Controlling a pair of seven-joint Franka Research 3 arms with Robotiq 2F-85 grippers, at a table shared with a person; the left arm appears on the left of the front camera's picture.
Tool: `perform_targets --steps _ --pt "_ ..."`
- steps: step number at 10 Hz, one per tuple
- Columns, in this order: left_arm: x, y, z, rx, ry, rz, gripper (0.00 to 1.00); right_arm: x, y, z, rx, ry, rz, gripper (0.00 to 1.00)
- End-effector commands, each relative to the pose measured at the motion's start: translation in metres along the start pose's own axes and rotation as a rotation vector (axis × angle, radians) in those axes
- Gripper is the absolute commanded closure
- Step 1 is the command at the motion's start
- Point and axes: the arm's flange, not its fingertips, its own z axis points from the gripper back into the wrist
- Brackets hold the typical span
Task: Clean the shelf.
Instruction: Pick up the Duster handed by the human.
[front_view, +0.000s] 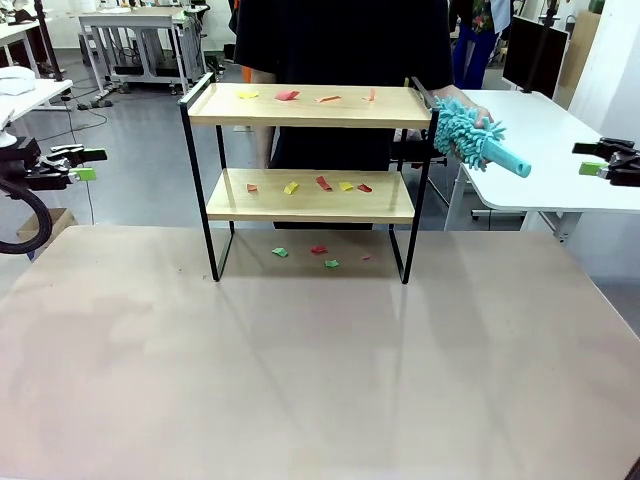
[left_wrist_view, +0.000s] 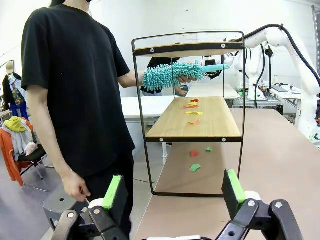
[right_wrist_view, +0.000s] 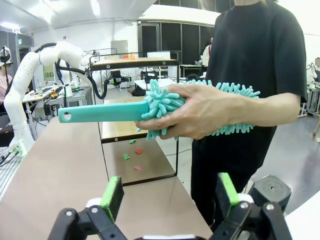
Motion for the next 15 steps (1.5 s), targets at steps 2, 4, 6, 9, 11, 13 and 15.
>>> perform_targets --steps 2,4,6,9,11,13,15 --pt "0.001 -0.001 -0.001 -0.004 0.004 -0.016 0.0 0.059 0.01 0.001 -0.036 0.046 -0.037 0.0" --pt "0.001 -0.001 -0.001 -0.004 0.004 -0.016 0.0 0.121 0.024 -0.01 -0.103 0.103 -0.082 0.0" --pt "0.001 -0.001 -0.001 -0.004 0.004 -0.016 0.0 0.169 0.046 -0.029 -0.212 0.168 -0.151 0.0" --pt "0.001 -0.001 -0.001 -0.004 0.004 -0.016 0.0 0.219 0.091 -0.074 -0.454 0.35 -0.303 0.0" --pt "0.001 -0.001 -0.001 -0.004 0.004 -0.016 0.0 0.245 0.123 -0.104 -0.592 0.545 -0.288 0.0" --pt "0.001 -0.001 -0.001 -0.004 0.004 -0.016 0.0 0.242 0.132 -0.138 -0.693 0.742 -0.325 0.0" --pt "0.001 -0.001 -0.001 -0.004 0.004 -0.016 0.0 0.252 0.121 -0.147 -0.688 0.685 -0.27 0.0"
